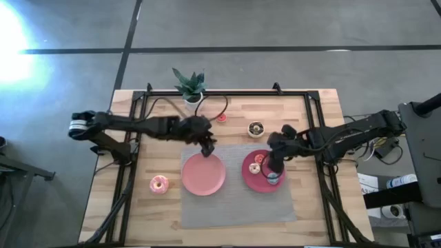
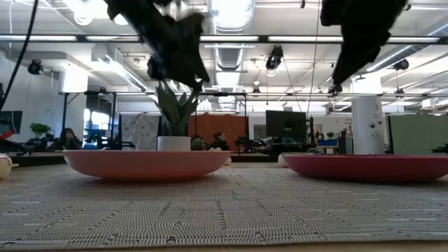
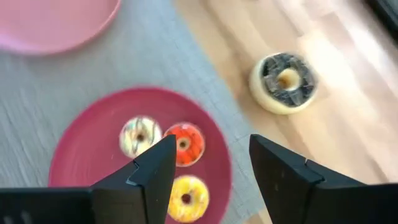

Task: Pick & Place donuts
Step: Put the small red donut on the dark pink plate

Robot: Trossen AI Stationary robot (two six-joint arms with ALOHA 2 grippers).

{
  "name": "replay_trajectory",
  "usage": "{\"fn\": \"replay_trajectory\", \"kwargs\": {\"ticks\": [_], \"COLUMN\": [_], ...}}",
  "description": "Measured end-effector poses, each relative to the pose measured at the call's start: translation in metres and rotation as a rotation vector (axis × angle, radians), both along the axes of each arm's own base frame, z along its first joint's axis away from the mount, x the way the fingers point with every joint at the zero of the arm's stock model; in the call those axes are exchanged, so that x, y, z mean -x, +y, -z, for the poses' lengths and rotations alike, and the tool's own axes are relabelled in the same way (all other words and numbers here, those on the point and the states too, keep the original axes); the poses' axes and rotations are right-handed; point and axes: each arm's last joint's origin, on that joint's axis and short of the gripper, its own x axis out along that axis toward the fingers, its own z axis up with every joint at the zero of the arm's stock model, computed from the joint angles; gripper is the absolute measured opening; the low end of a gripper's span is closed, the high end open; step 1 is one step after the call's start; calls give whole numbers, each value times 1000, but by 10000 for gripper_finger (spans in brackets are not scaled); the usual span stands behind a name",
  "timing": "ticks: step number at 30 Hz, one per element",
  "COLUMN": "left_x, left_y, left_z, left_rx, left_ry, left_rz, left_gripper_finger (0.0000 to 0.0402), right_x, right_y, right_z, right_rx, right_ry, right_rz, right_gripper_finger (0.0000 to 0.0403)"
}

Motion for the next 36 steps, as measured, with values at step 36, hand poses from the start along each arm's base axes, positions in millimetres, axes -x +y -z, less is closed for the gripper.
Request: {"fn": "replay_trajectory", "kwargs": {"ticks": [36], "left_x": [-136], "left_y": [145], "left_z": [79], "left_rx": [-102], "left_ry": [821], "left_rz": [45], "left_gripper_finger": [147], "right_x": [46], "right_y": [-18], "right_z": [-29], "right_rx": [-109], "right_ry": [-63], "right_rz": [370], "right_gripper_finger": [194]}}
